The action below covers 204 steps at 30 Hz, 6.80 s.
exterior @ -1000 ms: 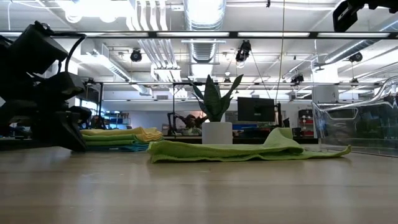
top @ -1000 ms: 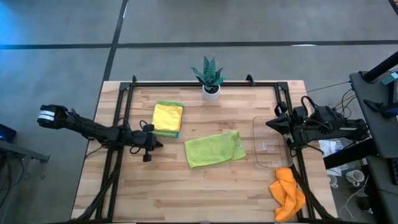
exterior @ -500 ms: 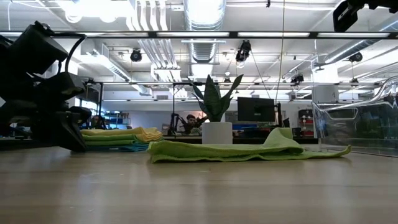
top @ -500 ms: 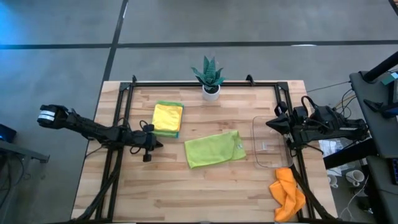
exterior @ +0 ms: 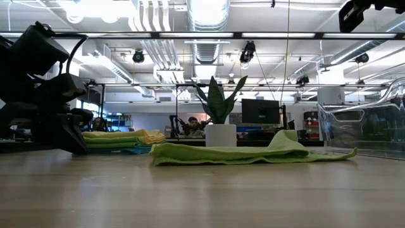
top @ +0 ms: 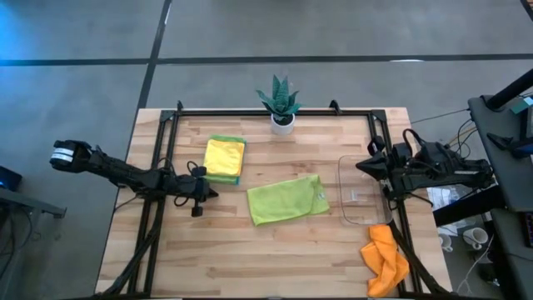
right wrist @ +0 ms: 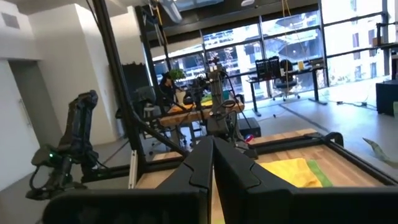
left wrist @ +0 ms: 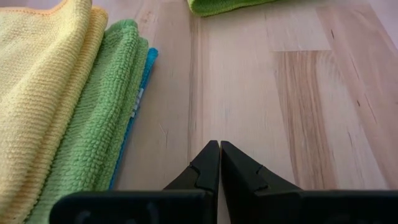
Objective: Fold microfiber towels
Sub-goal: Fold the light green towel on the table
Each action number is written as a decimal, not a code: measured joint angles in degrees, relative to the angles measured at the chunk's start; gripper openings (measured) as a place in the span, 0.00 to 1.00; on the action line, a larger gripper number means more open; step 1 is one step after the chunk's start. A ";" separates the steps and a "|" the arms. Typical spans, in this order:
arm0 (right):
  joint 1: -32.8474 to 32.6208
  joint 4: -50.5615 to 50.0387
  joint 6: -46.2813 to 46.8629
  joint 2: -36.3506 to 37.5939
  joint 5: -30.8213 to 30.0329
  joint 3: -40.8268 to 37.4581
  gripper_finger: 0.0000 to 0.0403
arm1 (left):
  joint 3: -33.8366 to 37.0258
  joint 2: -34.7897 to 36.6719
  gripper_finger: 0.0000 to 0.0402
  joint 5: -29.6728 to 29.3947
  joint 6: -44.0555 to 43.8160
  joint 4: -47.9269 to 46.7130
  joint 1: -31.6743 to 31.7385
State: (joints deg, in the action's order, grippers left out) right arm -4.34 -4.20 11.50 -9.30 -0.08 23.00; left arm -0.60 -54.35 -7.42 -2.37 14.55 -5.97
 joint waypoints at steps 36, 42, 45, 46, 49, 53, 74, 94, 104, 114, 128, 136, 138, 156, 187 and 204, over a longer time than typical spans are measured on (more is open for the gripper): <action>0.01 6.83 0.71 -0.29 -8.35 -3.65 0.02 | -0.09 0.00 0.00 0.00 -0.02 0.00 0.02; -0.02 7.41 -2.68 -8.06 -12.16 -3.61 0.02 | -0.09 0.00 0.00 0.00 -0.02 0.00 0.00; -0.43 7.71 -2.92 -21.02 -7.38 -1.39 0.02 | -0.09 0.00 0.00 0.00 -0.02 0.00 -0.01; -0.78 7.62 -2.96 -25.80 -6.49 -0.18 0.02 | -0.09 0.00 0.00 0.00 -0.02 0.00 -0.01; -2.69 6.72 -2.93 -39.47 -3.19 4.79 0.02 | -0.09 0.00 0.00 0.00 0.00 0.00 0.00; -6.17 -3.72 -2.53 -54.38 -2.87 16.10 0.02 | -0.17 0.04 0.00 -4.58 -0.04 1.02 0.29; -9.41 -55.24 11.02 -95.10 -5.14 48.71 0.02 | -0.13 0.00 0.00 -6.48 2.03 3.00 0.45; -2.85 -50.06 7.56 -90.05 -6.06 50.77 0.02 | -0.24 0.26 0.00 -2.95 -16.71 20.26 0.45; -2.86 -51.99 11.46 -90.85 -4.79 42.24 0.02 | -4.91 -5.00 0.00 1.14 -15.48 34.14 -3.30; -2.53 -41.94 7.80 -94.56 -1.61 41.02 0.02 | -23.56 -33.03 0.00 -4.67 -9.64 34.38 -4.51; -2.30 -47.48 3.45 -86.26 -9.22 45.65 0.02 | -31.85 -54.56 0.00 -4.86 -21.17 34.21 -4.55; -8.28 -37.50 3.81 -88.31 -5.16 35.80 0.08 | -31.82 -54.60 0.00 -4.90 -20.85 34.10 -4.20; -8.81 -36.21 1.23 -88.52 -6.02 34.94 0.12 | -31.84 -54.60 0.00 -4.89 -20.87 33.87 -4.20; -7.60 -28.57 -6.00 -90.96 -11.02 31.58 0.15 | -31.78 -54.42 0.00 -4.87 -21.22 32.70 -4.16; -7.23 -33.96 -2.48 -90.97 -7.48 34.73 0.18 | -31.36 -54.38 0.00 -4.57 -21.38 31.32 -4.20; -6.54 -53.08 -0.80 -91.97 -6.81 42.37 0.02 | -31.30 -51.60 0.00 -3.21 -24.30 25.35 -4.16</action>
State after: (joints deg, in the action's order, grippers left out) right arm -10.87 -57.27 10.70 -101.27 -6.89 65.37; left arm -31.90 -105.94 -10.63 -26.68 39.89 -10.13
